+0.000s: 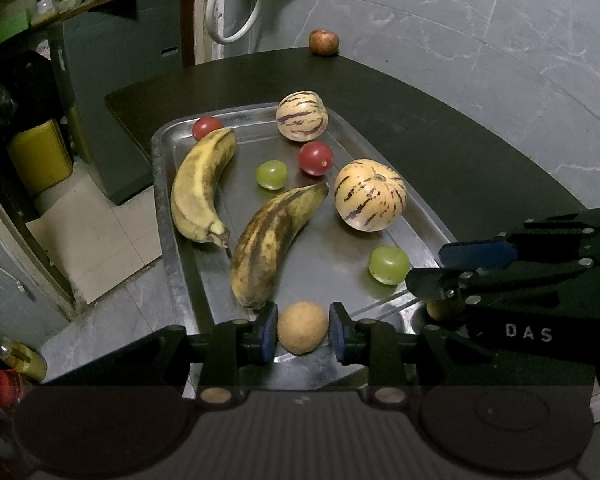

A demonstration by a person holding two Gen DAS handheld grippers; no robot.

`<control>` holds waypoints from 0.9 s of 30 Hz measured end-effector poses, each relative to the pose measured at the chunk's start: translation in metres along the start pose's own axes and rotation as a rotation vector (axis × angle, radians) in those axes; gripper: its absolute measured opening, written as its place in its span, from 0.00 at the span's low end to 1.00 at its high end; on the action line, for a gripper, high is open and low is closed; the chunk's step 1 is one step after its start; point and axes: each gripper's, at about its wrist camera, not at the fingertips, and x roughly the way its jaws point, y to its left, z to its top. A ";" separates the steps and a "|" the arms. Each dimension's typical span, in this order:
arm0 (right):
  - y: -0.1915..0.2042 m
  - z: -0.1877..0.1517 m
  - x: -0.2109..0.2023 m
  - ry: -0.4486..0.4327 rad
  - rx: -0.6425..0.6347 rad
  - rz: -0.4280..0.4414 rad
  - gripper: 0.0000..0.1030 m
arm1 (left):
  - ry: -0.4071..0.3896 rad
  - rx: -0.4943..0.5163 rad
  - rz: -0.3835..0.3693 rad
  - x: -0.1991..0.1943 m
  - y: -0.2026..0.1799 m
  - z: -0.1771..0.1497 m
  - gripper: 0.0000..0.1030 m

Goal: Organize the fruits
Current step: 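Open the left tool to drop its tan fruit while the right tool releases its fruit into the tray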

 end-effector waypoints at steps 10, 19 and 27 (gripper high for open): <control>-0.005 0.012 -0.017 -0.036 0.028 -0.014 0.41 | -0.006 -0.014 -0.007 -0.004 0.005 0.004 0.47; 0.002 0.019 -0.027 -0.058 0.023 -0.015 0.47 | -0.029 -0.023 -0.014 -0.014 0.006 0.005 0.68; 0.005 0.036 -0.058 -0.132 0.077 -0.004 0.62 | -0.088 -0.047 0.016 -0.041 0.017 0.014 0.89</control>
